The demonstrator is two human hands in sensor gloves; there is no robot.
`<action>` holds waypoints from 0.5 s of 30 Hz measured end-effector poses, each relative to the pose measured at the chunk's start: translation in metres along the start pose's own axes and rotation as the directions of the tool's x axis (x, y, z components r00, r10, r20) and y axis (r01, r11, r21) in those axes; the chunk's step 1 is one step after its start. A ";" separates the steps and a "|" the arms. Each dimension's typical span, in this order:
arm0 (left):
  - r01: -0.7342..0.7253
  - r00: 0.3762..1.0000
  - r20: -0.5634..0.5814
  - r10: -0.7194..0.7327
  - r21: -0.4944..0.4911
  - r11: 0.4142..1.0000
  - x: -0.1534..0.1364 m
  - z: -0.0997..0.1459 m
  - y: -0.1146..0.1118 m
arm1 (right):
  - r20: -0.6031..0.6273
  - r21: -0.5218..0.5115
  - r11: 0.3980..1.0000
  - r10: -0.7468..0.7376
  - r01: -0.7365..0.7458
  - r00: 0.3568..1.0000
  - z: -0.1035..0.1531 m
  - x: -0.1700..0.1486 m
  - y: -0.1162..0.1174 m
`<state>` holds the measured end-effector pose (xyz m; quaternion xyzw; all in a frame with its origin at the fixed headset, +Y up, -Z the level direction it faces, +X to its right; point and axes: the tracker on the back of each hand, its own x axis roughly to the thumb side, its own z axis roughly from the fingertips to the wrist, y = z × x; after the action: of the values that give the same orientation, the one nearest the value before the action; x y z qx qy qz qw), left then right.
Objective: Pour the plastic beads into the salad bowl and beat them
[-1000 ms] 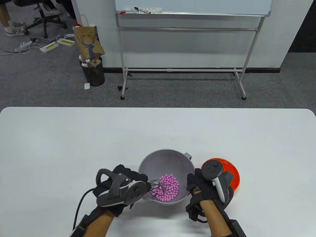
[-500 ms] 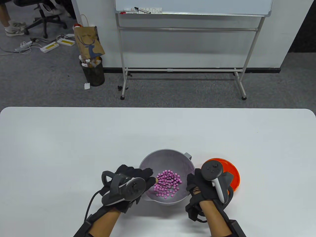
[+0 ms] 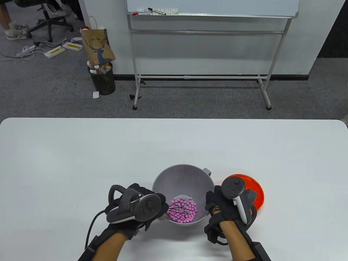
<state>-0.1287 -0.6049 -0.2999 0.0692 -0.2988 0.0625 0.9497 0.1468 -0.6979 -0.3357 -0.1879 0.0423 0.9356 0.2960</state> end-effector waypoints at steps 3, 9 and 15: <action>0.008 1.000 -0.019 -0.007 0.060 0.998 0.000 -0.004 -0.015 | 0.001 -0.003 1.000 0.001 -0.001 1.000 0.000 0.000 0.000; 0.117 0.991 -0.081 -0.102 0.203 0.972 -0.004 -0.003 -0.027 | 0.002 -0.008 1.000 0.004 -0.004 1.000 0.000 0.000 0.000; 0.180 0.979 -0.126 -0.157 0.192 0.965 -0.012 -0.003 -0.025 | 0.003 -0.012 1.000 0.002 -0.002 1.000 0.000 0.000 0.000</action>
<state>-0.1328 -0.6301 -0.3113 0.1870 -0.2312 0.0151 0.9547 0.1470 -0.6985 -0.3358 -0.1883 0.0362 0.9364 0.2939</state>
